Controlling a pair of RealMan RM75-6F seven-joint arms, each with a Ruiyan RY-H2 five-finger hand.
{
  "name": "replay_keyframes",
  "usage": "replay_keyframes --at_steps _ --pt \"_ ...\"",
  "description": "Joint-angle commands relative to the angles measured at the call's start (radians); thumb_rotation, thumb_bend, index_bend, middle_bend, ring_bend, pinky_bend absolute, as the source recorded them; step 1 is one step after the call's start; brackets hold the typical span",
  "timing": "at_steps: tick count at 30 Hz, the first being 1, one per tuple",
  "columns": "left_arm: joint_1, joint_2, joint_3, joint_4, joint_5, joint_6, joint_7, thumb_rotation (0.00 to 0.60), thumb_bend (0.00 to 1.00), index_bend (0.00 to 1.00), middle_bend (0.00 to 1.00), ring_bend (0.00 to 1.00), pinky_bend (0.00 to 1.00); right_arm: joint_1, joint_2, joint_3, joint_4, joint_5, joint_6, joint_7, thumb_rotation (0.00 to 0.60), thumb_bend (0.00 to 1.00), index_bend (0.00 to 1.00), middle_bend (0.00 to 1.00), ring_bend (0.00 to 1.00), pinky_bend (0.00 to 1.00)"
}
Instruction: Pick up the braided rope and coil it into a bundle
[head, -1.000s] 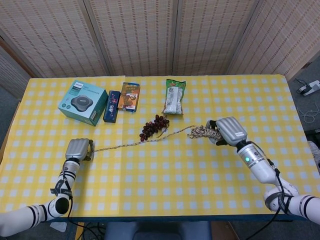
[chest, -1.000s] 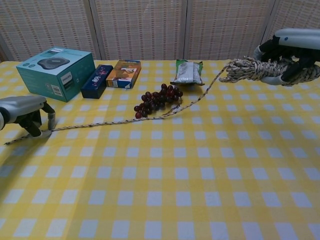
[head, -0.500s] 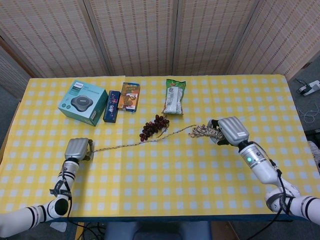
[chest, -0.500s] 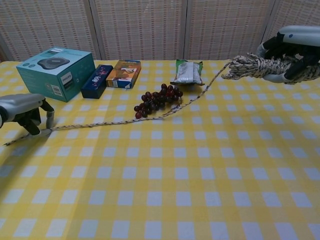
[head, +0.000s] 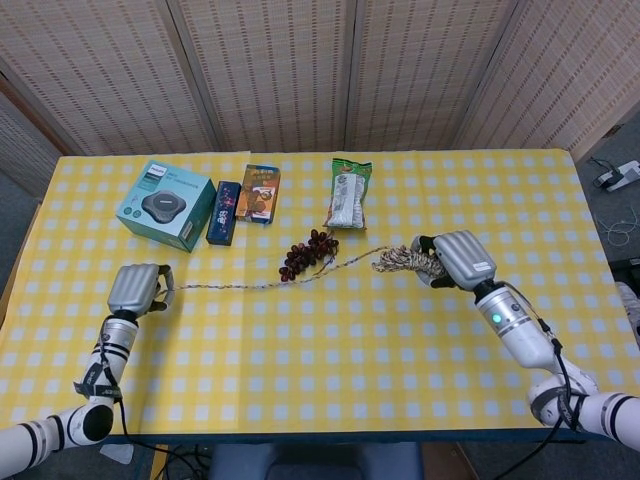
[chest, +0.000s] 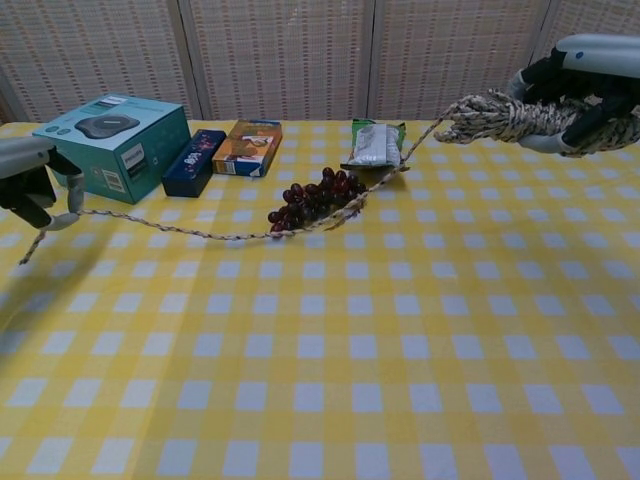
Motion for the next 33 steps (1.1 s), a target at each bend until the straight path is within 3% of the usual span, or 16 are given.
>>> replay_keyframes --at_steps 1,6,13,24,33 --pt "0.031 0.065 -0.015 -0.063 0.089 0.046 -0.081 0.600 0.41 0.75 1.00 1.00 1.00 0.005 -0.009 0.010 -0.011 0.004 0.008 -0.004 0.600 0.52 0.73 0.64 0.59 0.72" --pt "0.064 0.145 -0.025 -0.129 0.240 0.106 -0.212 0.600 0.41 0.75 1.00 1.00 1.00 0.022 -0.047 0.039 -0.036 0.012 0.029 -0.014 0.600 0.53 0.73 0.64 0.59 0.72" --pt "0.077 0.269 -0.056 -0.244 0.358 0.129 -0.358 0.600 0.41 0.75 1.00 1.00 1.00 0.065 -0.130 0.089 -0.039 0.029 0.055 -0.033 0.600 0.54 0.74 0.64 0.59 0.72" --pt "0.057 0.404 -0.119 -0.395 0.463 0.115 -0.584 0.600 0.41 0.75 1.00 1.00 1.00 0.163 -0.284 0.165 0.009 0.067 0.072 -0.093 0.600 0.54 0.74 0.64 0.59 0.72" --pt "-0.007 0.447 -0.172 -0.468 0.482 0.074 -0.621 0.600 0.40 0.75 1.00 1.00 1.00 0.249 -0.390 0.200 0.069 0.082 0.062 -0.140 0.600 0.55 0.74 0.63 0.59 0.72"
